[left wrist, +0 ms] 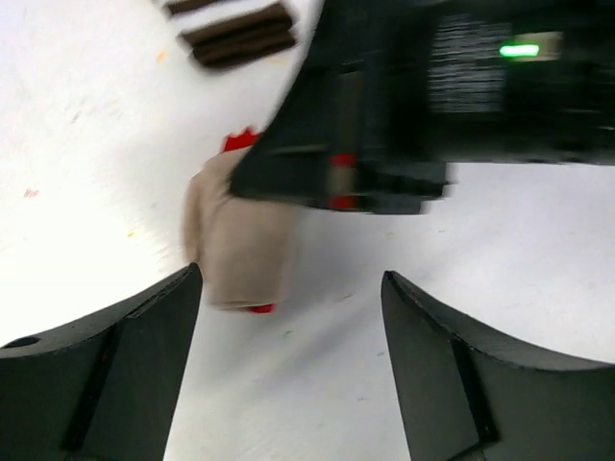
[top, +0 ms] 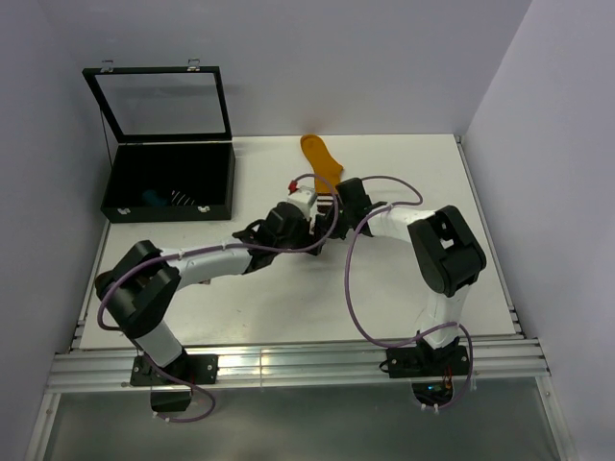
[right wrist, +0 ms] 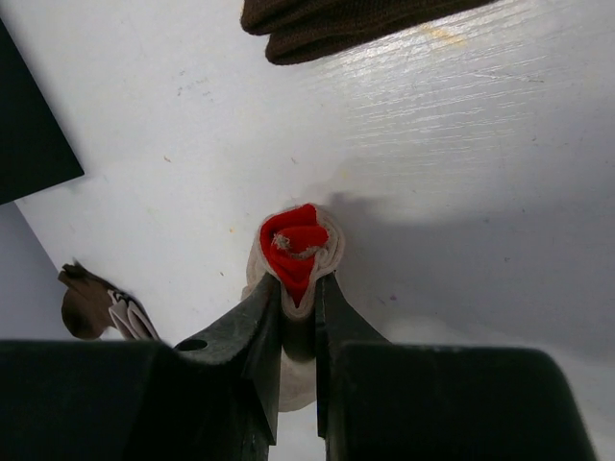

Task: Roll the socks
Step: Roll the sock at the center of the board.

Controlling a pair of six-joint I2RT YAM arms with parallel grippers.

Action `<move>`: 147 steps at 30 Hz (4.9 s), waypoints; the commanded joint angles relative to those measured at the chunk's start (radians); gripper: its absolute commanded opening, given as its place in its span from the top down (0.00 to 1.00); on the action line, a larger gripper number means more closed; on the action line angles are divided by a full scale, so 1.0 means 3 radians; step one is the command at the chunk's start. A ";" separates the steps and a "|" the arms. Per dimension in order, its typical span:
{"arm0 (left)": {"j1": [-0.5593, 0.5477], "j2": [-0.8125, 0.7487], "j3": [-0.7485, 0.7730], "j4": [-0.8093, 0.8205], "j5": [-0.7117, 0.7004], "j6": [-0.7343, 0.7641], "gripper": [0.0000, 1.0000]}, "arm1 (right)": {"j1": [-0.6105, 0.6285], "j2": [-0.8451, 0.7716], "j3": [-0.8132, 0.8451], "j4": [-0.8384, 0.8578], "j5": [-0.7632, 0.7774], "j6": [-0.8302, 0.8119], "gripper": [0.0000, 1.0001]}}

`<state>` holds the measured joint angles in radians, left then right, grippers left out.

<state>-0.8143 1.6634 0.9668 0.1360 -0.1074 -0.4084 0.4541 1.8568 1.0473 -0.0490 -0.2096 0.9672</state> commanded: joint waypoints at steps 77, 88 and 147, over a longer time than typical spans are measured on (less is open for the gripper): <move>0.0270 0.0908 0.0653 -0.1093 0.0521 0.0063 0.93 | -0.0251 -0.0626 -0.0438 0.0393 -0.0140 -0.0018 0.36; 0.0398 0.0821 0.0535 -0.1011 0.0685 -0.0029 0.99 | -0.0256 -0.0596 -0.0520 0.0694 -0.0176 0.0084 0.35; 0.0398 0.0336 0.0433 -0.0592 0.0430 0.0124 0.29 | 0.0046 0.0187 0.0063 0.0051 0.0136 0.0074 1.00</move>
<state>-0.6907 1.8301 1.0988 -0.0738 0.0708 -0.4015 0.4503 1.9282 1.0515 0.0700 -0.2157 1.0294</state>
